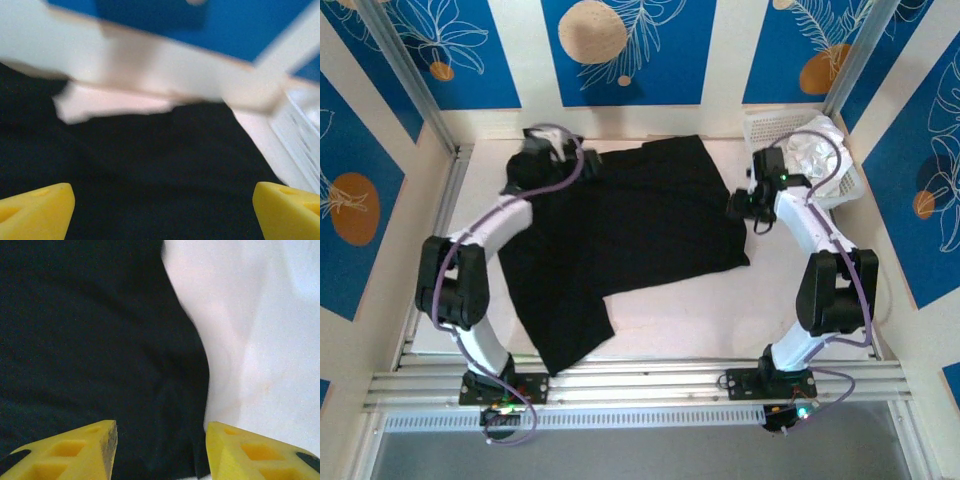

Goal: Fold the inside-out t-shirt

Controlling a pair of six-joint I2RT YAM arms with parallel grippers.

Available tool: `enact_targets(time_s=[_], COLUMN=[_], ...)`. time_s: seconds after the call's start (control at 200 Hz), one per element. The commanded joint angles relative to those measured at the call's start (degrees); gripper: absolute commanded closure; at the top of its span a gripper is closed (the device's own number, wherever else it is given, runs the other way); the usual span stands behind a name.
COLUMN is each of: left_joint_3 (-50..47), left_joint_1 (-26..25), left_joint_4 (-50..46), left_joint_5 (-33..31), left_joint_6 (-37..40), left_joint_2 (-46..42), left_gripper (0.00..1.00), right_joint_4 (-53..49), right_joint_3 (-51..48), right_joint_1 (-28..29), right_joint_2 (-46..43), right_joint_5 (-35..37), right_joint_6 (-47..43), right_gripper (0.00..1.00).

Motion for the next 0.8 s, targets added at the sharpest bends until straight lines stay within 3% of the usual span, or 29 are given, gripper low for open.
enact_targets(time_s=[0.0, 0.195, 0.34, 0.535, 0.795], left_joint_3=[-6.2, -10.4, -9.1, -10.3, -18.8], left_joint_1=[-6.5, -17.7, -22.5, -22.8, -20.6], left_joint_4=[9.0, 9.0, 6.8, 0.7, -1.0], left_joint_5=[6.7, 8.0, 9.2, 5.4, 1.0], left_joint_6=[-1.8, -1.4, -1.6, 1.2, 3.9], left_joint_2=[0.4, 5.2, 10.0, 11.0, 8.7], left_gripper=[0.11, 0.11, 0.12, 0.12, 0.12], right_joint_4=[-3.0, -3.6, -4.2, -4.9, -5.9], right_joint_3=[-5.0, -7.7, -6.9, -6.0, -4.9], right_joint_1=[-0.1, 0.0, -0.2, -1.1, -2.3], right_joint_2=[-1.9, 2.2, 7.1, 9.0, 9.7], right_joint_5=[0.1, -1.2, 2.2, 9.1, 14.6], right_joint_6=[3.0, 2.0, 0.5, -0.5, -1.0], right_gripper=[0.49, 0.51, 0.57, 0.8, 0.86])
